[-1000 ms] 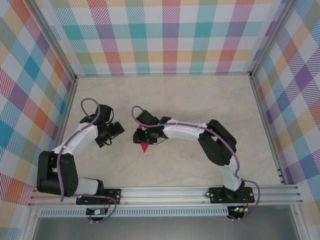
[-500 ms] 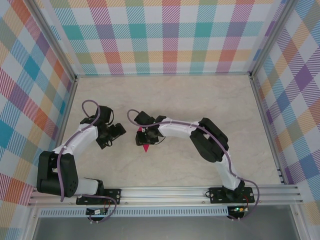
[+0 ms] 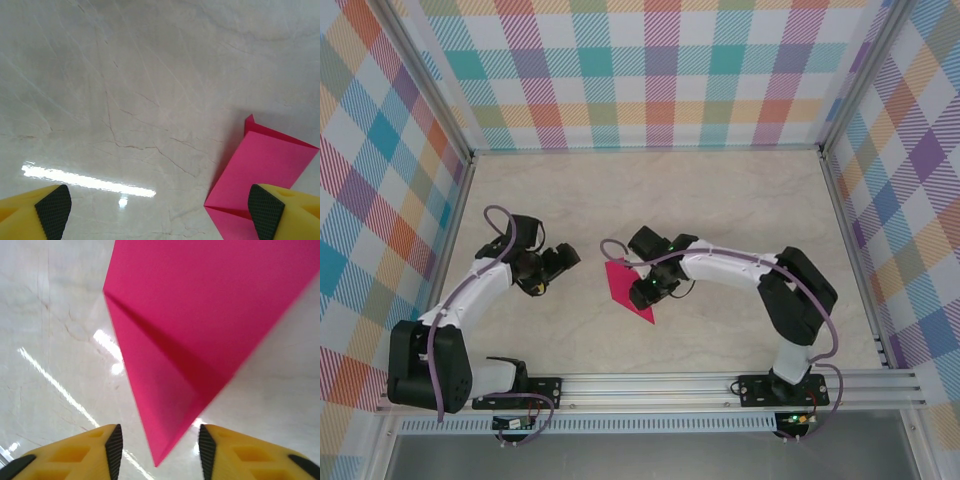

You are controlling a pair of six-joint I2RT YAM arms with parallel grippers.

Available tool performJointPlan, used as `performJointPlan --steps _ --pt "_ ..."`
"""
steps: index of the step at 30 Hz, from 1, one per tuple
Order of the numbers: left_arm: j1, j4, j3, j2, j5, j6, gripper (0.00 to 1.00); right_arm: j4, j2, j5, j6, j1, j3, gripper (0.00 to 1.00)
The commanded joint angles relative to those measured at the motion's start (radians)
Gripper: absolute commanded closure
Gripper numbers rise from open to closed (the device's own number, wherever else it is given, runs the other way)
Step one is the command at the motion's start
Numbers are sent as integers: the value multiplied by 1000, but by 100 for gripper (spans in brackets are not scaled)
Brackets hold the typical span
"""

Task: Fold a paper plane with a square sheet of paper (pick it up from the middle)
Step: Fold the wing for the fifth time at the center of the table.

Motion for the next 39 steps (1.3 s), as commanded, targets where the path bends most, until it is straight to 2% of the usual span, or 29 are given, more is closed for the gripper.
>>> performJointPlan --steps 1,5,9,13,19,22,24,26,33,39 --pt "-7 41 -36 -38 64 -6 6 46 -31 46 229 -2 23 50" --pt "-33 90 -85 -75 95 -51 7 206 -41 38 518 5 -68 56" --pt "-59 144 -142 -121 118 -103 8 338 -33 31 613 4 -126 62" --pt "-85 221 -197 -129 170 -162 9 384 -15 27 654 5 -134 64" --pt "-112 222 -215 -118 159 -170 10 372 -123 165 665 6 -203 64" --pt "-118 226 -212 -116 152 -175 10 381 -153 95 597 10 -211 63" --pt "-126 232 -210 -109 151 -182 10 412 -134 -8 568 24 -211 63" --pt "-131 234 -208 -98 149 -193 10 425 -106 -54 577 37 -209 63" --pt "-178 272 -205 -50 168 -219 11 471 -63 -21 640 20 -248 65" --pt "-222 347 -196 -9 181 -237 18 526 -39 -47 670 0 -269 65"
